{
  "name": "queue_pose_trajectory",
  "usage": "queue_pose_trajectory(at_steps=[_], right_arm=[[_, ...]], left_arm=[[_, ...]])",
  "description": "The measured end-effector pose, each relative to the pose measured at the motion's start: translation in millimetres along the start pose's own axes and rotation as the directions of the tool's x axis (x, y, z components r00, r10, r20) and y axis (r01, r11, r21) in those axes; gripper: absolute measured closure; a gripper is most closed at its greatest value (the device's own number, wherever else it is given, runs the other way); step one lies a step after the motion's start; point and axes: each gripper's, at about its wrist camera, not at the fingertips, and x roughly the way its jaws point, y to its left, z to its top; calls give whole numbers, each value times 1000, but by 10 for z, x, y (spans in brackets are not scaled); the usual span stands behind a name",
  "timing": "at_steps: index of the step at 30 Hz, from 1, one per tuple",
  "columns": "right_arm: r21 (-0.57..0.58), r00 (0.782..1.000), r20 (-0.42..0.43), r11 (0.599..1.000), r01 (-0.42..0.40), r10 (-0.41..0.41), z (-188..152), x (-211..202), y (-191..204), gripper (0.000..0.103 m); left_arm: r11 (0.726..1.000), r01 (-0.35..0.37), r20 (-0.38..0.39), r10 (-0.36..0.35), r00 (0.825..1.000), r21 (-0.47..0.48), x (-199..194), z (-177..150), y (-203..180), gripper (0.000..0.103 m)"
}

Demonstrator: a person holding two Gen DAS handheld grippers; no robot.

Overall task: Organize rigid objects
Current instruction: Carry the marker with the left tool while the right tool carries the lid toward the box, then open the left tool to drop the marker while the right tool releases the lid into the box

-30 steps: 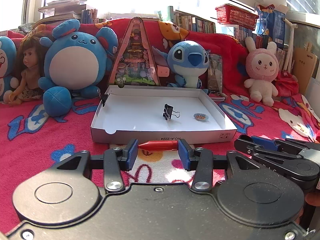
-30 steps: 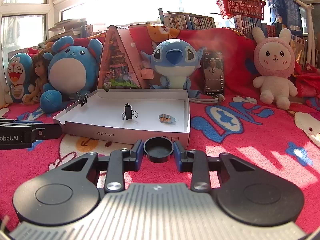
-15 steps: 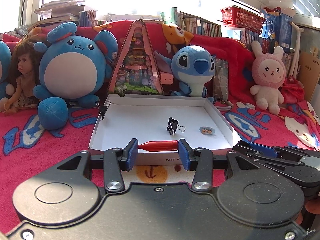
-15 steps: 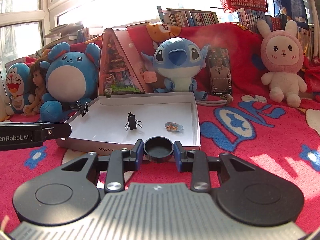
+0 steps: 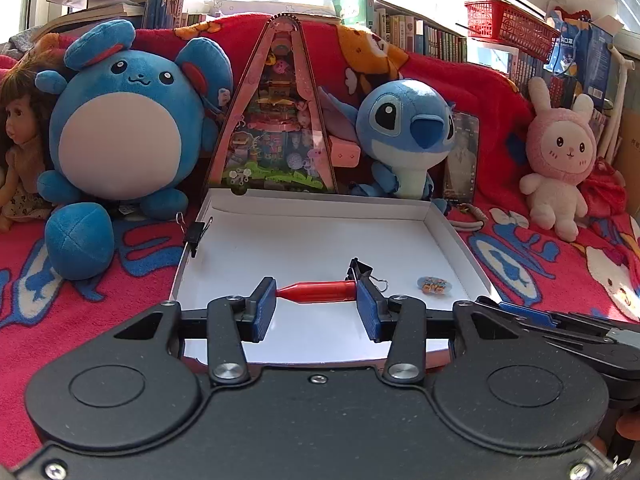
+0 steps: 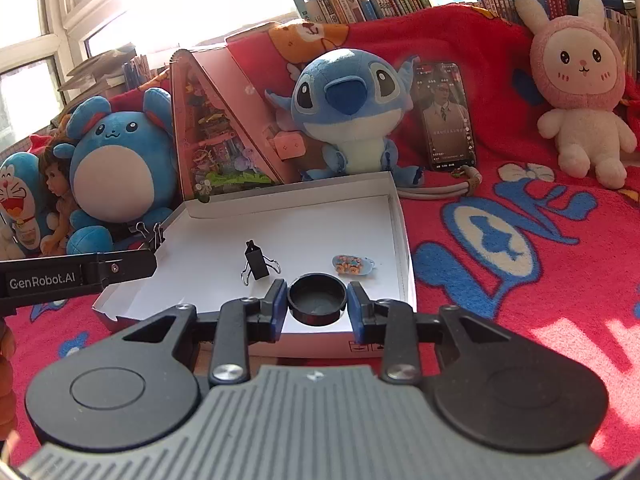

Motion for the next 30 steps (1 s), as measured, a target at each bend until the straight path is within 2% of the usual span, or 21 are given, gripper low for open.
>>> queue_pose_trajectory(at_steps=[9, 16, 21, 30], right_arm=[[108, 993, -120, 994, -9, 22, 305, 429, -92, 65], [157, 984, -175, 988, 4, 23, 419, 658, -113, 65], [184, 978, -208, 983, 11, 28, 422, 792, -116, 65], [258, 967, -252, 965, 46, 22, 430, 966, -166, 65]], left_arm=[[999, -24, -72, 22, 997, -37, 453, 242, 20, 61], [991, 0, -181, -24, 983, -135, 781, 256, 138, 61], [989, -13, -192, -15, 981, -147, 903, 265, 153, 61], [983, 11, -213, -51, 976, -185, 1030, 273, 158, 61]])
